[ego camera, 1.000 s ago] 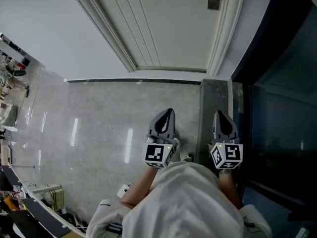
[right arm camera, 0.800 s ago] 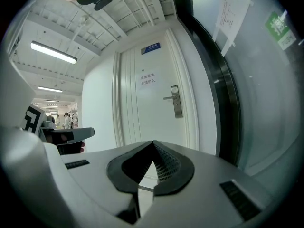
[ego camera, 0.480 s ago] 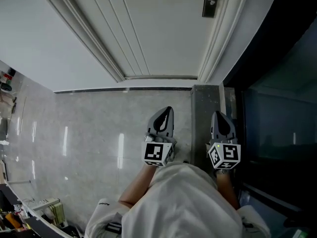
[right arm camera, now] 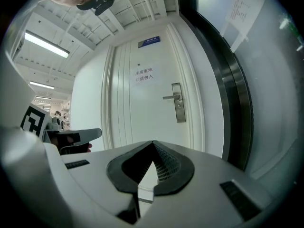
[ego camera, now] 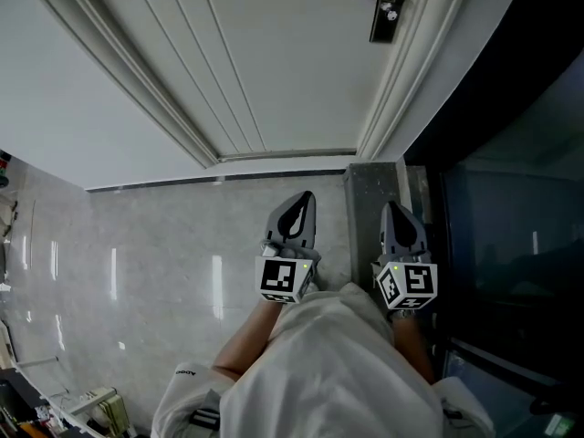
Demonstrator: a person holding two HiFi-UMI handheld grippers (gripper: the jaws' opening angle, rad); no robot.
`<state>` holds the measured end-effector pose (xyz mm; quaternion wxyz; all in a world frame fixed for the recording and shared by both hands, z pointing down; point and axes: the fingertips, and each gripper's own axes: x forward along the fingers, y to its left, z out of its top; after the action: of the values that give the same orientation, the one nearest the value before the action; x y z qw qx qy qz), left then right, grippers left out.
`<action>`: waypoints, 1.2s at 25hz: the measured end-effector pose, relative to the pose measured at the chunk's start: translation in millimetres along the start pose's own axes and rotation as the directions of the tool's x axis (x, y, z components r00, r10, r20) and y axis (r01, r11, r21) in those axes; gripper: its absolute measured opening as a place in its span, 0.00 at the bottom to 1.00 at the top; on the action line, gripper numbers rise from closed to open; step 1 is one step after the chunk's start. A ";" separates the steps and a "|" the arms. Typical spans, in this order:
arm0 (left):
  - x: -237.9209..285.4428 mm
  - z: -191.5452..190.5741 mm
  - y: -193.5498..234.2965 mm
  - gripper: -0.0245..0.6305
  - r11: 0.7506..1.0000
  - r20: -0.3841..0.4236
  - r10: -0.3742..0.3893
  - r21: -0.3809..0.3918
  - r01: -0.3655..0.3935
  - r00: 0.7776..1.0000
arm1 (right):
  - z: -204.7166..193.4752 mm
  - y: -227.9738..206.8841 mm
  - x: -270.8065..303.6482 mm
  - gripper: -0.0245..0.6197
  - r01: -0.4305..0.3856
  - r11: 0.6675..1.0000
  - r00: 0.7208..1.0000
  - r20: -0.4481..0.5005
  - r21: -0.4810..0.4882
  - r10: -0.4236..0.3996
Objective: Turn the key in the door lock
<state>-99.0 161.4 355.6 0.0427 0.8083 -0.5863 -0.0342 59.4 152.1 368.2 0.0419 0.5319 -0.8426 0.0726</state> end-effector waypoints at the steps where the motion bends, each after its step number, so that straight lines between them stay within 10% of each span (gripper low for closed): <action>1: 3.4 -1.6 5.1 0.05 1.000 -0.003 -0.003 -0.002 0.003 1.000 | -0.6 1.3 4.8 0.04 0.007 1.000 1.000 0.001 -0.001 -0.007; 30: 188.0 -17.2 45.7 0.05 0.999 -0.073 -0.049 0.009 0.049 0.996 | 6.3 -100.5 168.0 0.04 0.060 0.998 0.997 -0.059 0.012 -0.059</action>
<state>-82.1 -30.9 376.6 0.0590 0.8233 -0.5645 -0.0025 77.8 -41.2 394.6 0.0649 0.5549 -0.8242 0.0926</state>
